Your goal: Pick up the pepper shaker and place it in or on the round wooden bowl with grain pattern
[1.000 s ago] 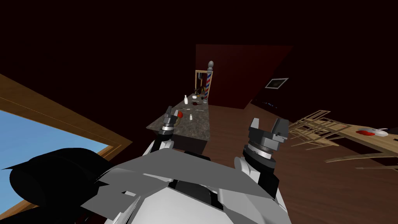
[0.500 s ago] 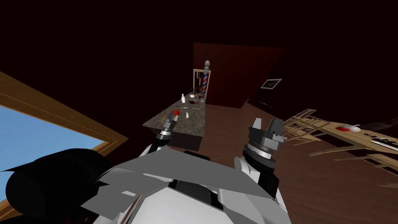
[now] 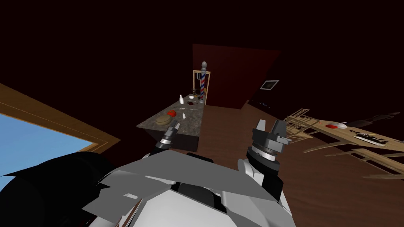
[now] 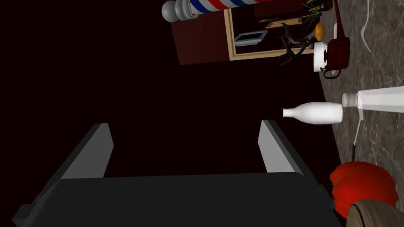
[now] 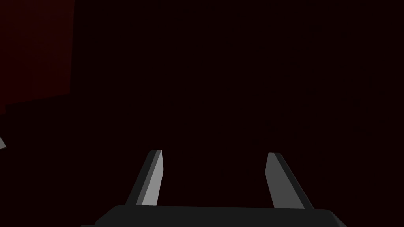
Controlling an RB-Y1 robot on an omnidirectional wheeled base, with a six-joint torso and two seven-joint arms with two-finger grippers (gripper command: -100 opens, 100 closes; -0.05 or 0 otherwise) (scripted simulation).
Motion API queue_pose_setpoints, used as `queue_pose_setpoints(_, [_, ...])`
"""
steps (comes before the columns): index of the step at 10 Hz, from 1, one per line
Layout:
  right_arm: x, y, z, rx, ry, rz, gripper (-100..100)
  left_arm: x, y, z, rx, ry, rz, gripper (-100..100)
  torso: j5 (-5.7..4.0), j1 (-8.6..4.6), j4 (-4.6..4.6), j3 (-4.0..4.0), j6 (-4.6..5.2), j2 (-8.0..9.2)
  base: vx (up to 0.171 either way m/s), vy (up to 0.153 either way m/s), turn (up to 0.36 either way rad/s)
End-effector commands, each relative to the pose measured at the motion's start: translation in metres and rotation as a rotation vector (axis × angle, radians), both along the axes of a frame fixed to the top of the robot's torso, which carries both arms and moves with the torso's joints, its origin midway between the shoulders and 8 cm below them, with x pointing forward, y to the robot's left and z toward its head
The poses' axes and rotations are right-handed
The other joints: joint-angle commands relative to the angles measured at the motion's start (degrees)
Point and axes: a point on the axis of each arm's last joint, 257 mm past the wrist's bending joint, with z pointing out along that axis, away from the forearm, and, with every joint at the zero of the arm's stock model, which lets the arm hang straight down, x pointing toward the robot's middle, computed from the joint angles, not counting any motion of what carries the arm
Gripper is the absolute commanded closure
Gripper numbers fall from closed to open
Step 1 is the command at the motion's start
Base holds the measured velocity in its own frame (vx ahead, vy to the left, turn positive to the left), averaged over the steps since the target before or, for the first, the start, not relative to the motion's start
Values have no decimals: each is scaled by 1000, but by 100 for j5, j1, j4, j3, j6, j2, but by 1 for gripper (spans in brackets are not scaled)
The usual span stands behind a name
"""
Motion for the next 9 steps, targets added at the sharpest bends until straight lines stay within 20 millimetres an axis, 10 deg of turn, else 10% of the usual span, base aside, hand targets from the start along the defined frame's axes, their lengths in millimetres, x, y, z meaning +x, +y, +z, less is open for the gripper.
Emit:
queue_pose_setpoints(1, [0,0,0,0,0,0,0,-11,5,-23,33,66,3,-100,0,0,0,0,0,0,13,-170,-51])
queue_pose_setpoints(9, [0,0,0,0,0,0,0,-71,25,-115,145,341,10,-100,4,19,-5,-13,0,-21,36,-144,-54])
